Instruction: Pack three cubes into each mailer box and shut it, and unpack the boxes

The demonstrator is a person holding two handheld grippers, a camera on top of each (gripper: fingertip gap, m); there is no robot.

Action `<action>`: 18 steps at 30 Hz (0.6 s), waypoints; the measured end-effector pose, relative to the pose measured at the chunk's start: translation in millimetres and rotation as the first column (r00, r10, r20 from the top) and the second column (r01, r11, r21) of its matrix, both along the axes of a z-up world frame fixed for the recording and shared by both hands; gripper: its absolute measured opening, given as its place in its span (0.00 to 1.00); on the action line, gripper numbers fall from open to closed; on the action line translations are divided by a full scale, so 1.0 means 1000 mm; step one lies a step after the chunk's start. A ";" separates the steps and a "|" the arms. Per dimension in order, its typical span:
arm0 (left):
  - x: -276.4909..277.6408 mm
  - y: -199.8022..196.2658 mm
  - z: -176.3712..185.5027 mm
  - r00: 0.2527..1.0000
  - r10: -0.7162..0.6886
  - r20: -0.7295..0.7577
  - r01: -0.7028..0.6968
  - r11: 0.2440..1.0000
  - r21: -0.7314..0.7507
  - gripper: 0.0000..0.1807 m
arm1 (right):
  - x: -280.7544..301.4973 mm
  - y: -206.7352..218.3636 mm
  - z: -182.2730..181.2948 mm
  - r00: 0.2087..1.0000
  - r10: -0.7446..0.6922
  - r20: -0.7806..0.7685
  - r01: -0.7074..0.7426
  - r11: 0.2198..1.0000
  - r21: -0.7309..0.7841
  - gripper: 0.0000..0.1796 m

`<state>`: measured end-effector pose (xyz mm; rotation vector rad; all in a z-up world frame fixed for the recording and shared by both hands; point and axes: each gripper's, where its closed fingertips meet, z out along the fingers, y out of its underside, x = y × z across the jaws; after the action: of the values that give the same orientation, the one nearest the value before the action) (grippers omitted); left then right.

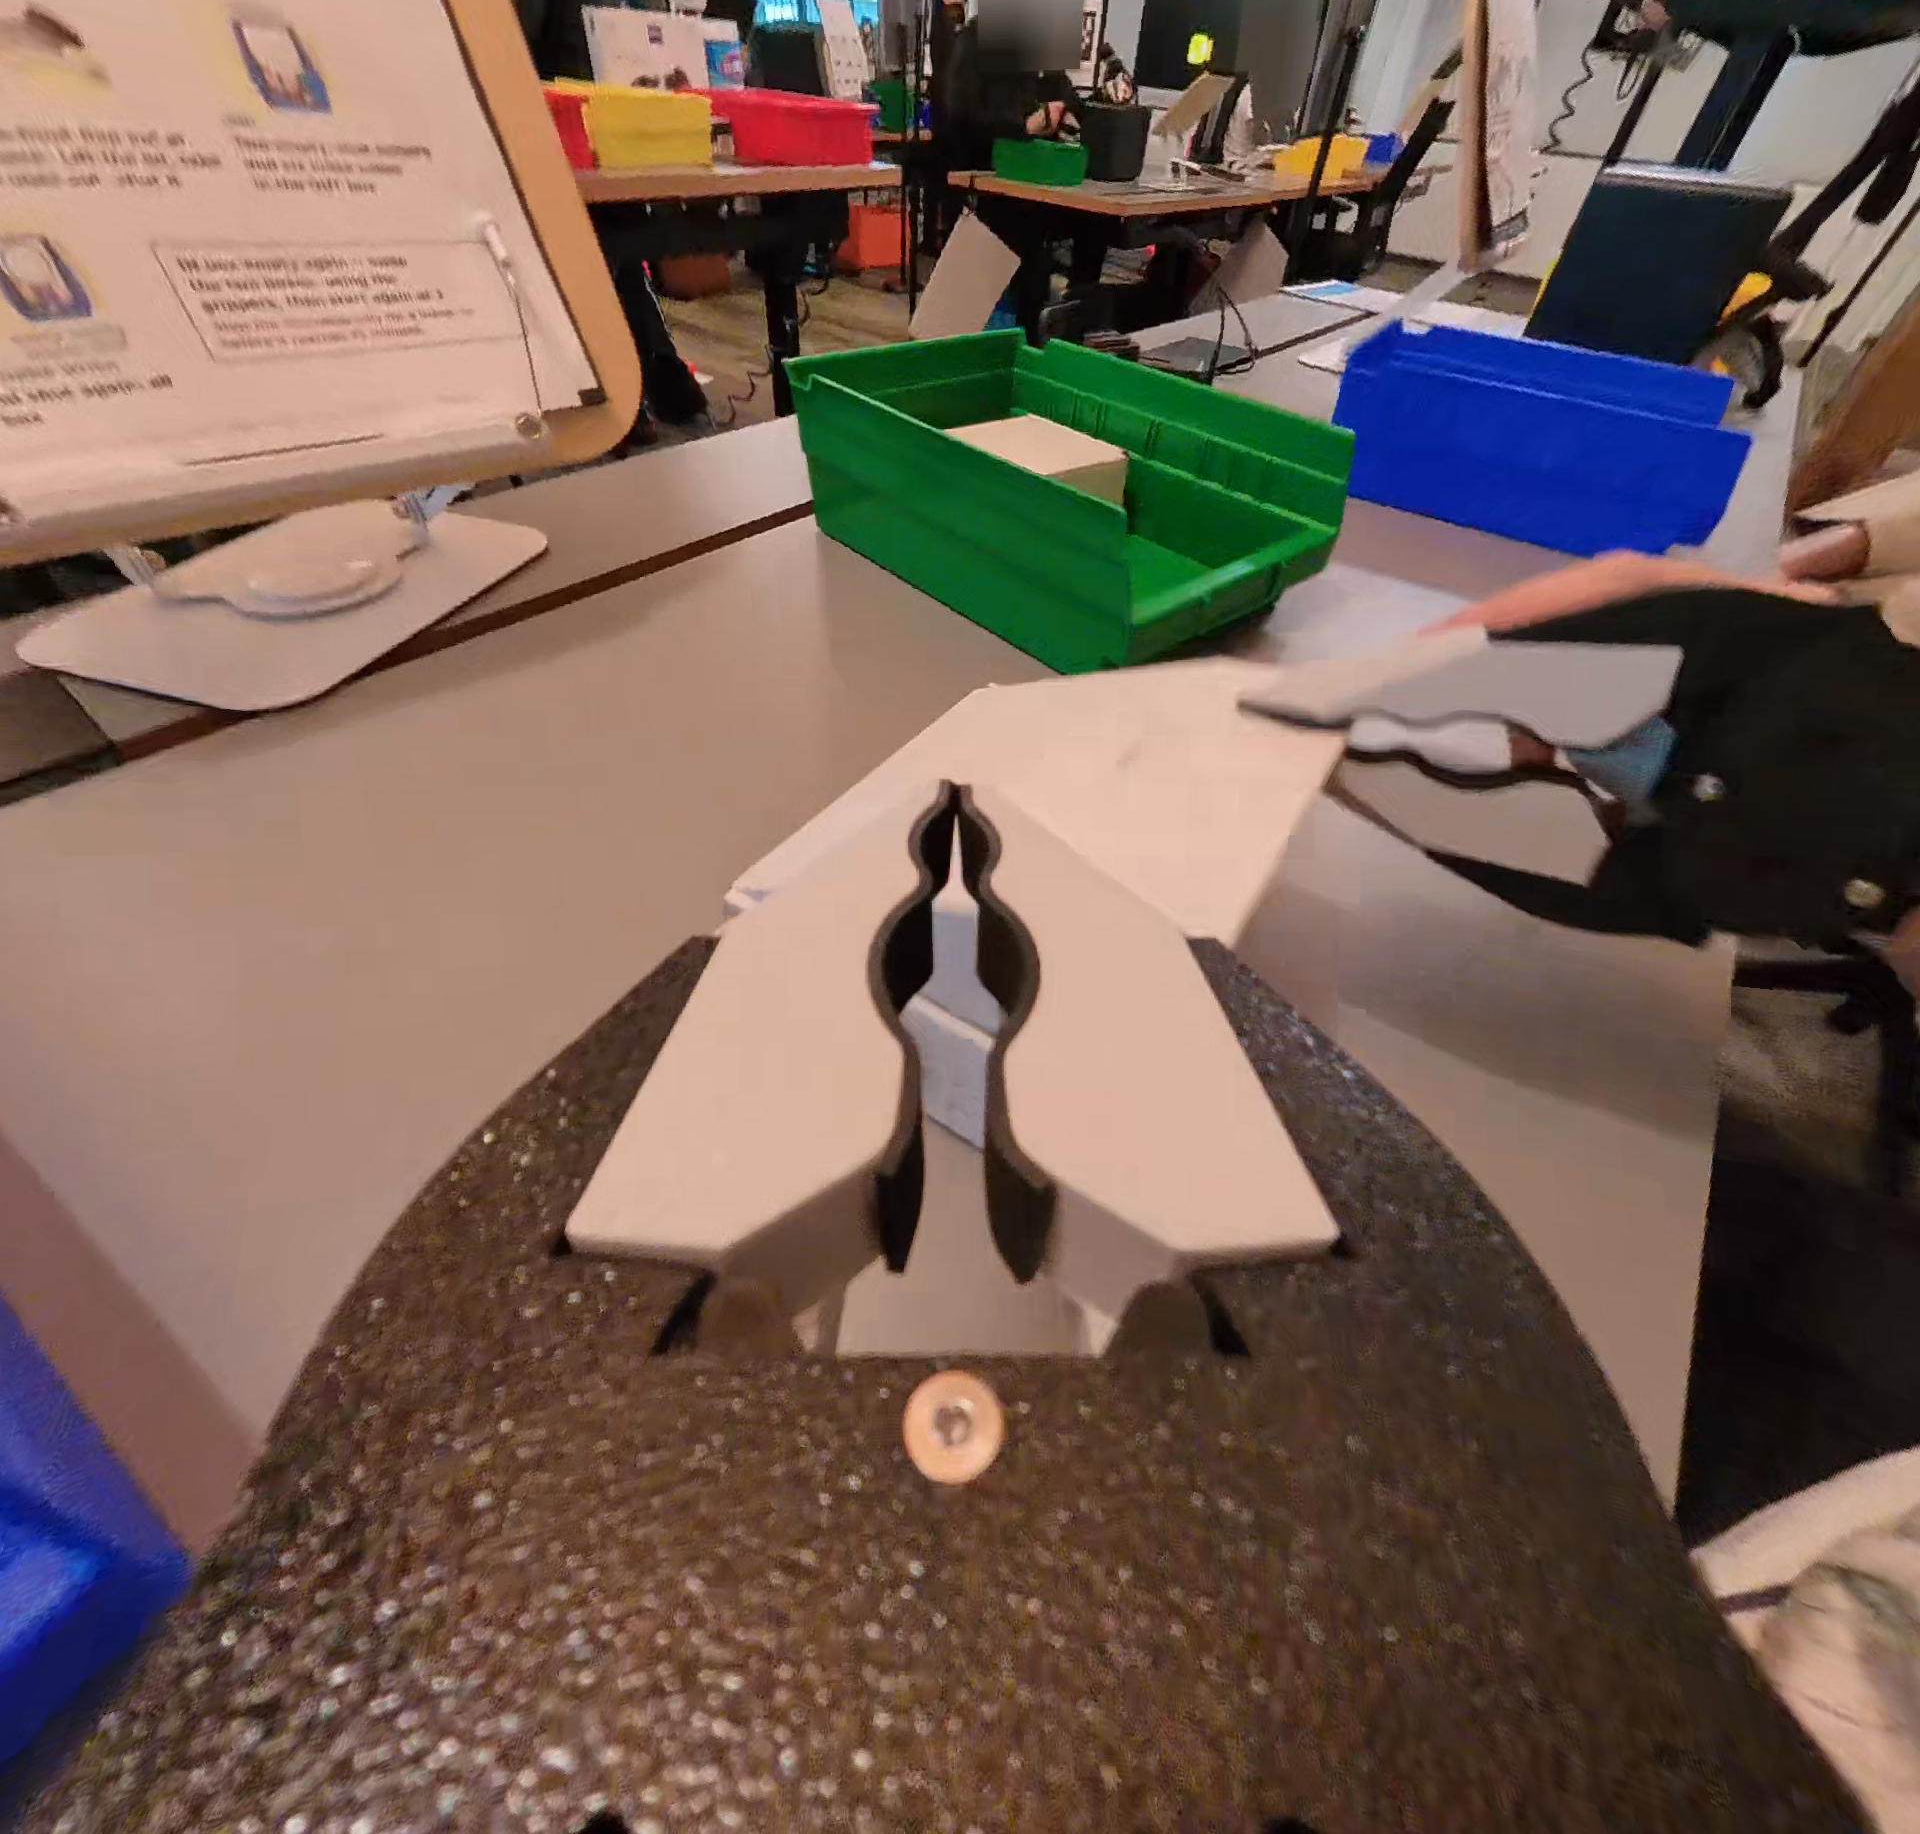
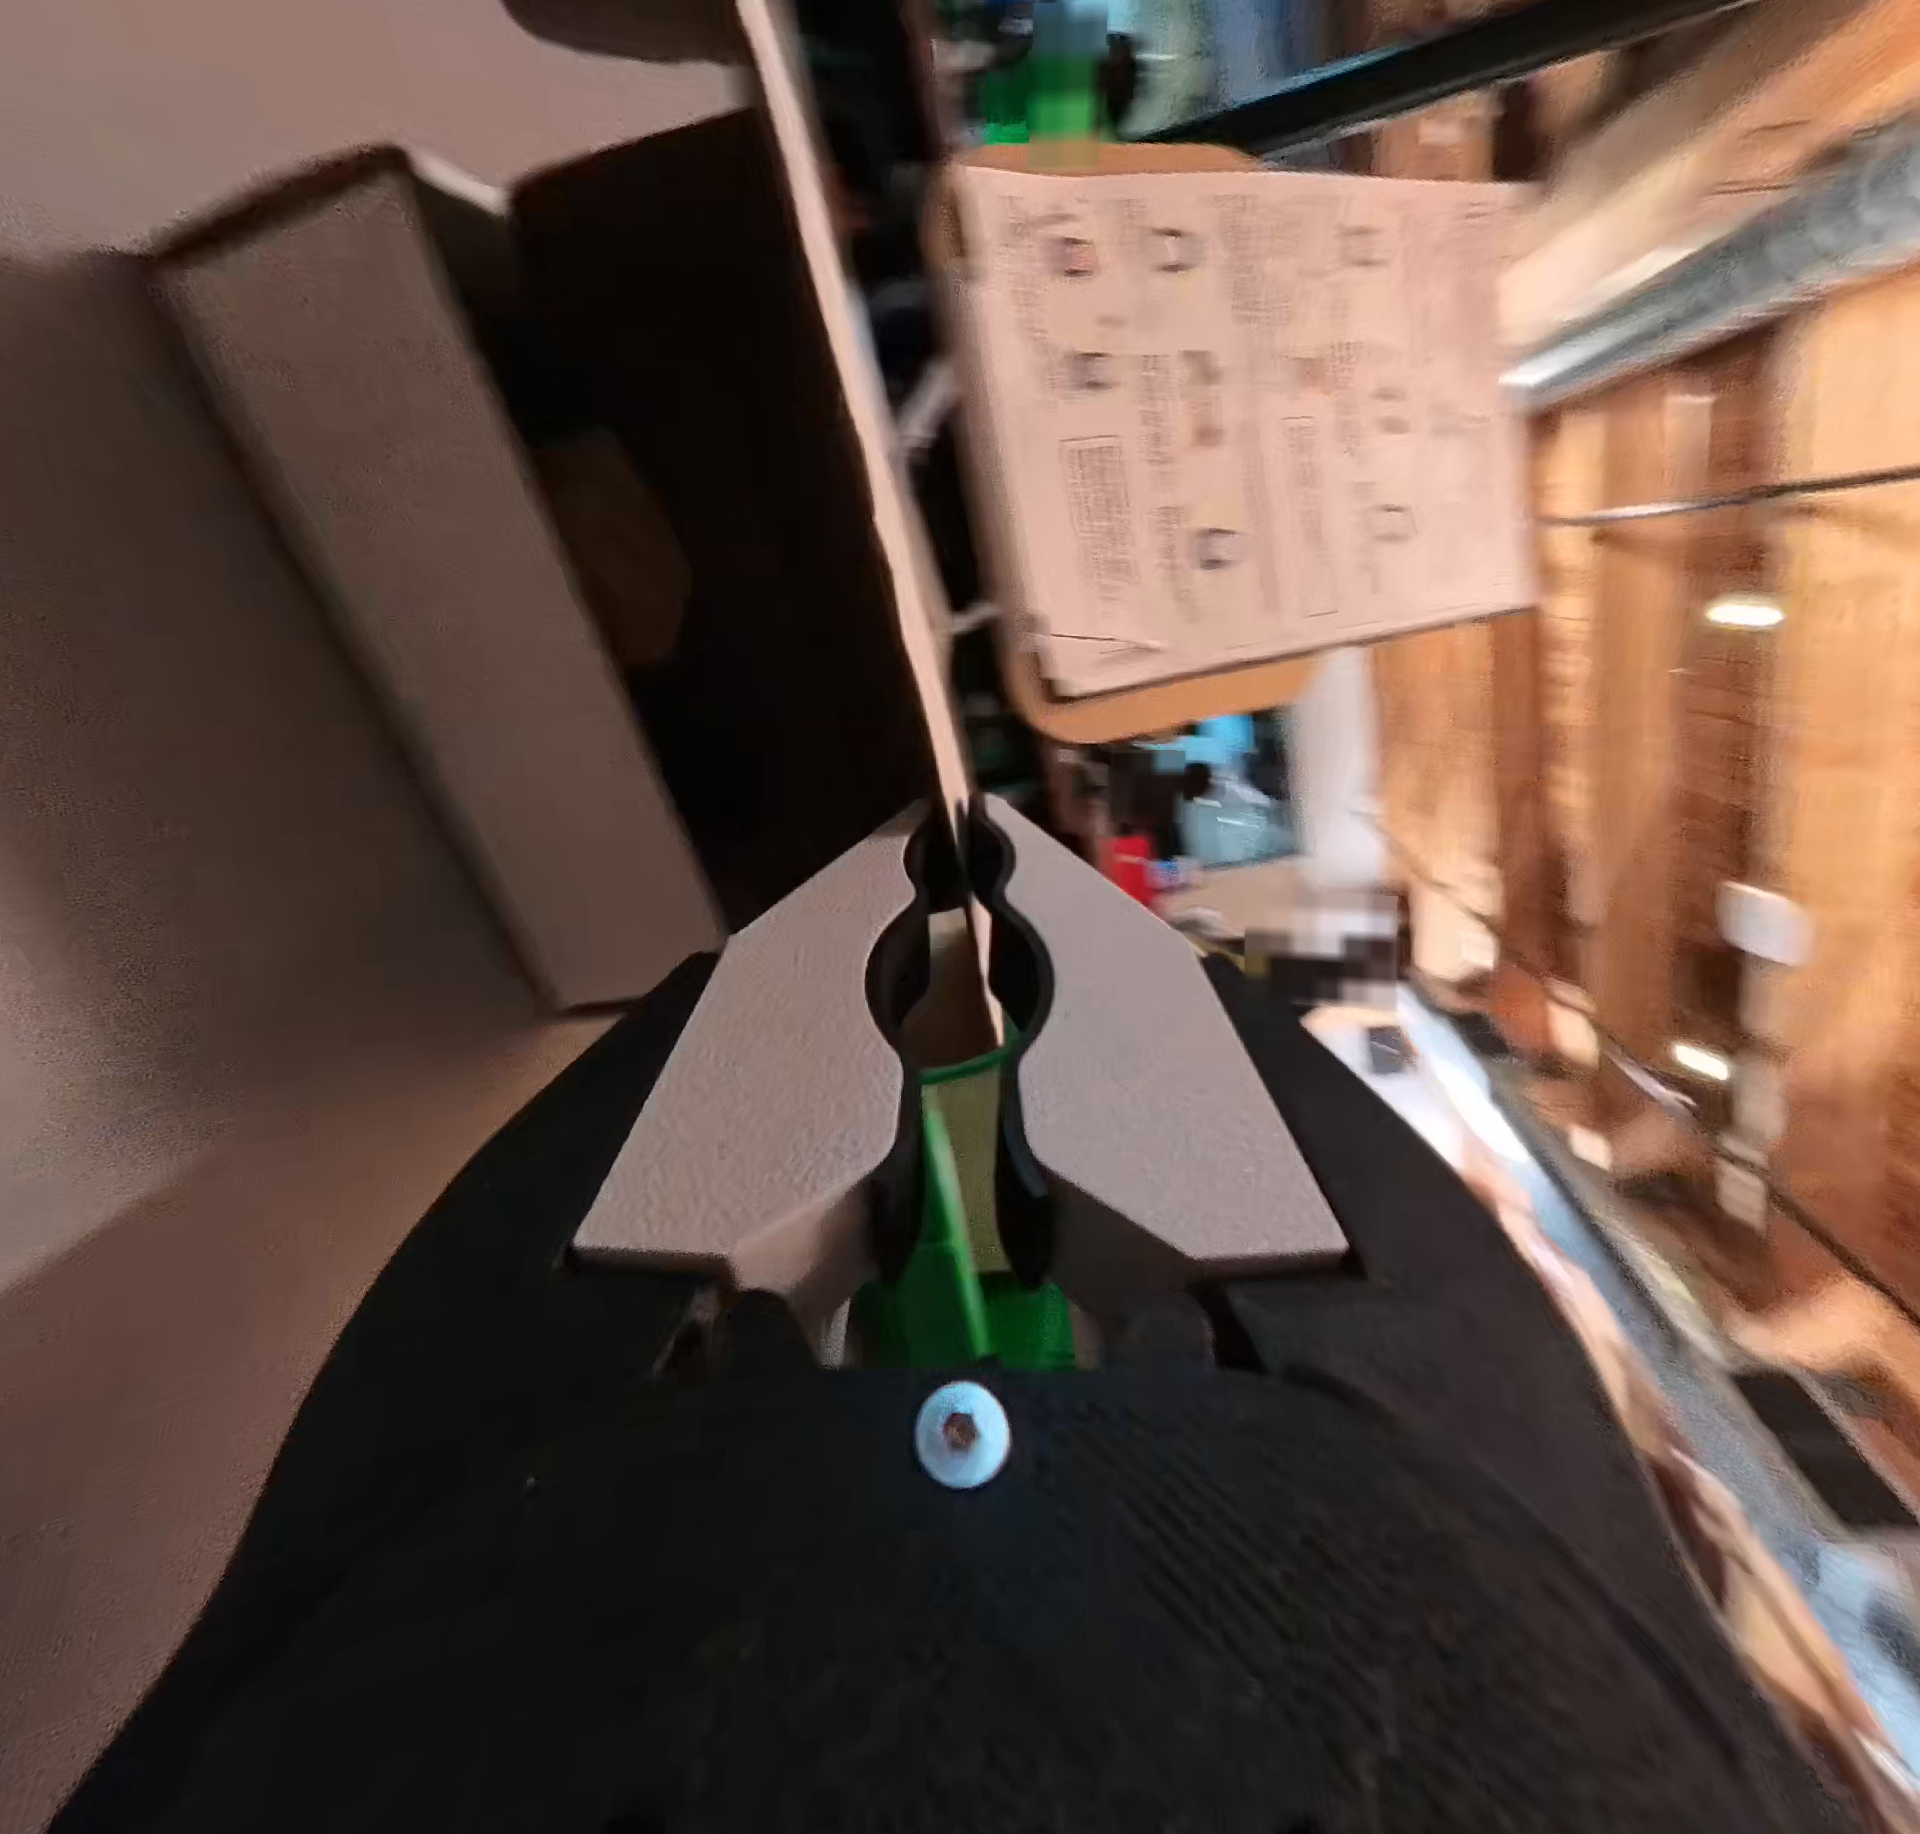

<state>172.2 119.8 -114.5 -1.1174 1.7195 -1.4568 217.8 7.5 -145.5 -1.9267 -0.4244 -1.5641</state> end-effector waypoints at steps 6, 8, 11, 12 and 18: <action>0.042 -0.010 -0.032 0.968 -0.095 -0.232 0.096 0.995 -0.004 0.00 | -0.013 -0.003 -0.037 0.974 0.026 -0.223 -0.055 0.990 -0.128 0.01; 0.054 -0.015 -0.050 0.943 -0.108 -0.316 0.103 0.994 -0.030 0.00 | -0.013 -0.003 -0.042 0.968 0.022 -0.251 -0.054 0.992 -0.118 0.01; 0.065 -0.015 -0.073 0.904 -0.105 -0.415 0.059 0.991 -0.122 0.00 | -0.014 -0.003 -0.045 0.951 0.031 -0.309 -0.054 0.996 -0.065 0.01; 0.066 -0.014 -0.079 0.889 -0.111 -0.445 0.044 0.987 -0.158 0.00 | -0.014 -0.003 -0.046 0.946 0.037 -0.322 -0.055 0.997 -0.046 0.02; 0.067 -0.013 -0.086 0.898 -0.134 -0.419 0.027 0.967 -0.252 0.00 | -0.012 -0.011 -0.048 0.942 0.035 -0.333 -0.011 0.997 0.073 0.16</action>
<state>239.1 106.4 -200.8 -1.6184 1.9390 -1.5865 205.4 -3.3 -193.1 -2.0730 -0.2417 -1.1871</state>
